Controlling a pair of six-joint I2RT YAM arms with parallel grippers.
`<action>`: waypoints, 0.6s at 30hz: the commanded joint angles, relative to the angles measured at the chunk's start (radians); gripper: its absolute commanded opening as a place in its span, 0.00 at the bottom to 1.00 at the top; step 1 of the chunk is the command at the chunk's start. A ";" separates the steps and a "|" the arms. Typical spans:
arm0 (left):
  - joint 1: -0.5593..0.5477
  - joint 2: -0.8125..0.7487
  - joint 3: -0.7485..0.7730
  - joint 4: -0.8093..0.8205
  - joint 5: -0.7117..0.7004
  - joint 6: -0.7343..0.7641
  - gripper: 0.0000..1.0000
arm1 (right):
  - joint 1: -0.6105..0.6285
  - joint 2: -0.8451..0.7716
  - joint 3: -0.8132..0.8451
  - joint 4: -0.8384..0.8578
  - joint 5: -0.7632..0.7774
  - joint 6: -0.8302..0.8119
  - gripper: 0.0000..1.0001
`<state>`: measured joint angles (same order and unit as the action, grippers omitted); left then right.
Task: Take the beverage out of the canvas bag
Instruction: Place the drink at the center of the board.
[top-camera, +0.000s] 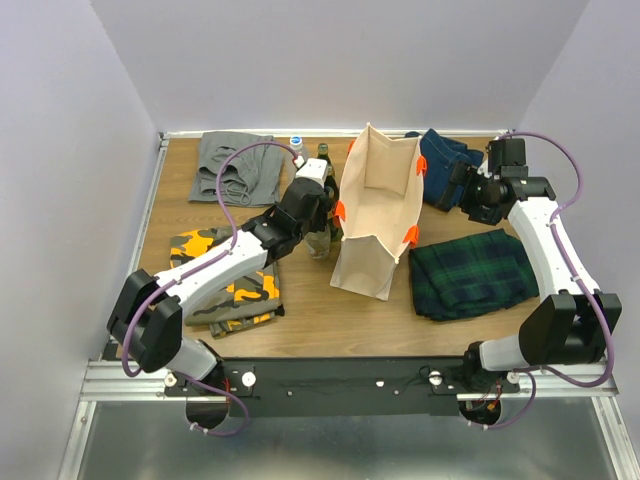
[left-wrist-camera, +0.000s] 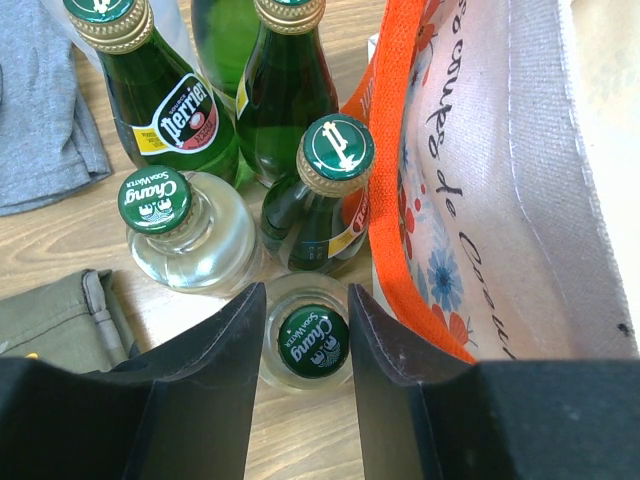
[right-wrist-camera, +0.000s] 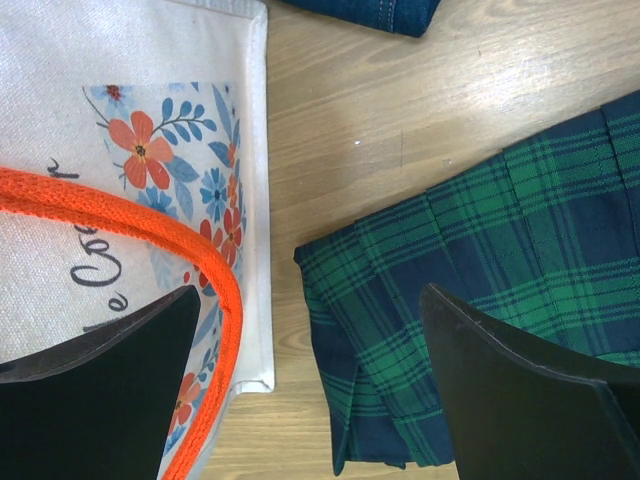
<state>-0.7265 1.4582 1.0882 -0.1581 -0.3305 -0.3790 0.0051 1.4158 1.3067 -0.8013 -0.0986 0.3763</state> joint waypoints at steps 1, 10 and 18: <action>0.004 -0.024 0.029 0.022 -0.028 -0.011 0.47 | -0.001 0.000 -0.011 0.010 0.010 0.007 1.00; 0.004 -0.004 0.016 0.029 -0.022 -0.018 0.47 | -0.002 0.003 -0.007 0.010 0.008 0.009 1.00; 0.004 0.021 0.012 0.035 -0.024 -0.021 0.47 | -0.002 0.015 -0.001 0.010 0.005 0.010 1.00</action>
<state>-0.7265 1.4597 1.0882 -0.1577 -0.3302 -0.3882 0.0051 1.4158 1.3067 -0.8013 -0.0986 0.3767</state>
